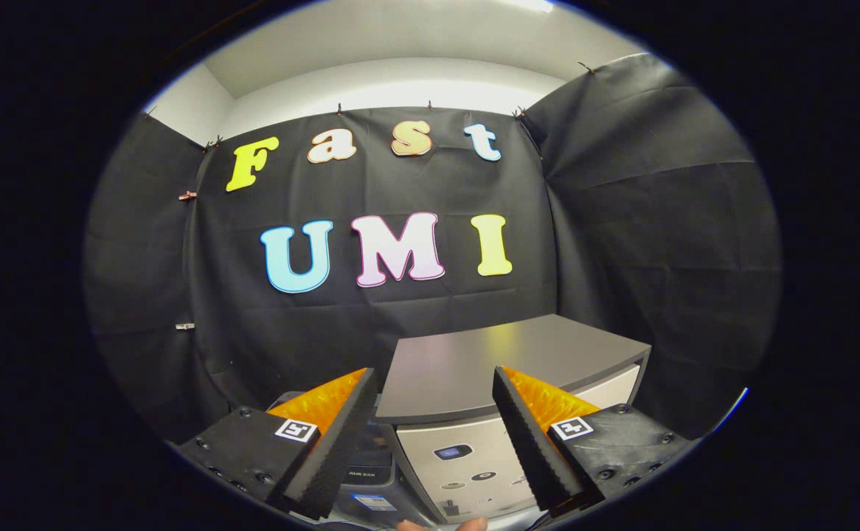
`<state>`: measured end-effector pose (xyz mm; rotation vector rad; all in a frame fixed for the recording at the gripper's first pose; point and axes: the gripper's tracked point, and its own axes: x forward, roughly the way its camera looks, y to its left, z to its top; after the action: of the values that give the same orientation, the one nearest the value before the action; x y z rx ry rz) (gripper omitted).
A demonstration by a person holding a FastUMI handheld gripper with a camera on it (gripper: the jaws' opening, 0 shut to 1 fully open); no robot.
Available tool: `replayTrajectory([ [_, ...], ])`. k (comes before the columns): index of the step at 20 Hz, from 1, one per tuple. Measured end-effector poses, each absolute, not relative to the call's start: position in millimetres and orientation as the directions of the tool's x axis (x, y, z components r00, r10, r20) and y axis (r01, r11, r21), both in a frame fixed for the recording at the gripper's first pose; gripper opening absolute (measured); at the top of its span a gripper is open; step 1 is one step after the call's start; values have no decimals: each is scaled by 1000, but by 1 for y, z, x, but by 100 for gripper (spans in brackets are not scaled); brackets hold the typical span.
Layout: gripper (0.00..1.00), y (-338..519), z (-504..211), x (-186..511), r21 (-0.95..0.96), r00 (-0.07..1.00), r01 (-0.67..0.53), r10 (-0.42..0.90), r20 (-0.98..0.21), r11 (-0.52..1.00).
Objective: Put the clothes into the washing machine and then close the washing machine lid.
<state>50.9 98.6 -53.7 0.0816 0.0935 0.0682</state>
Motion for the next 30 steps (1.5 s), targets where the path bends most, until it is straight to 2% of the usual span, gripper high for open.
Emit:
replayTrajectory([
  [8,99,114,-52,31,38,986,-147,150,-73,988],
  [30,99,135,-34,5,-8,978,-208,208,-28,978],
])
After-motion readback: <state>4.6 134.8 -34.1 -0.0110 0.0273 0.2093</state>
